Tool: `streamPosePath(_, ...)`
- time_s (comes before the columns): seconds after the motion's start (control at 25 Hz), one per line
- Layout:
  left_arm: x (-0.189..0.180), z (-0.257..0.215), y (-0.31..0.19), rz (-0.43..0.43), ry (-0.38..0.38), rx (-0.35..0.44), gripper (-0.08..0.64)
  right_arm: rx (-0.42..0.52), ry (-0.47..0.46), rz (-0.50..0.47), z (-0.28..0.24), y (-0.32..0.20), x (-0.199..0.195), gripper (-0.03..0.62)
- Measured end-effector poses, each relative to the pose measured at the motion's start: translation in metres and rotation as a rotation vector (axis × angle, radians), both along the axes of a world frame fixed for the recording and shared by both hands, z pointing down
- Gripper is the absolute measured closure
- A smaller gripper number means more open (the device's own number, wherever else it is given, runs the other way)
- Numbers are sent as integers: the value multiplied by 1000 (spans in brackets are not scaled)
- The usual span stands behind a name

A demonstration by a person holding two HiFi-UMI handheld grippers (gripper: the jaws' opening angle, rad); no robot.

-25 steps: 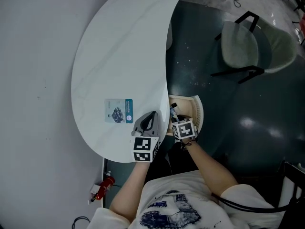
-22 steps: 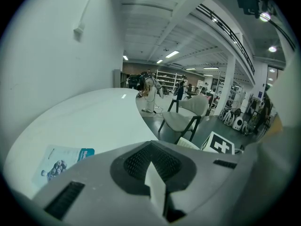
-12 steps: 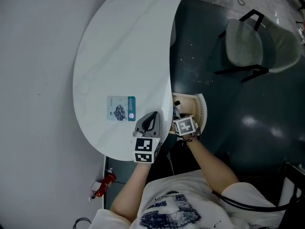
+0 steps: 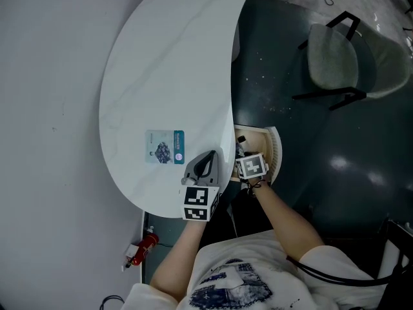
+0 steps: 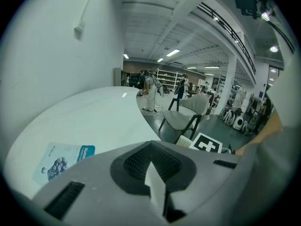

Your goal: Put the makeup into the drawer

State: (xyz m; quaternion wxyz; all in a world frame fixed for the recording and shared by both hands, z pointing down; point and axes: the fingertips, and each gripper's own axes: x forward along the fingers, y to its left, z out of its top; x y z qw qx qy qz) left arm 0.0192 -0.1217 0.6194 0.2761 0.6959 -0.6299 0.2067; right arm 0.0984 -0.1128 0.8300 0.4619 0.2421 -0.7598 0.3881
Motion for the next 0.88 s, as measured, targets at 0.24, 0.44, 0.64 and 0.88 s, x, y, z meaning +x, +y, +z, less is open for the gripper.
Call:
streamPosePath(0.24,0,3,-3,5,-2,-3,526,-28,4,9,6,0,-1,463)
streamPosePath(0.44,3,4,-4,7,2,-9,526,-58,8,13,10,2,-1,463)
streamPosePath(0.64,2,4,-5,4,-4,-9,526,-65,8,3,11,5,-2,463)
streamPosePath(0.88,2,4,-4,0,-11,-7,526,-76,36,17,14,3,3,463)
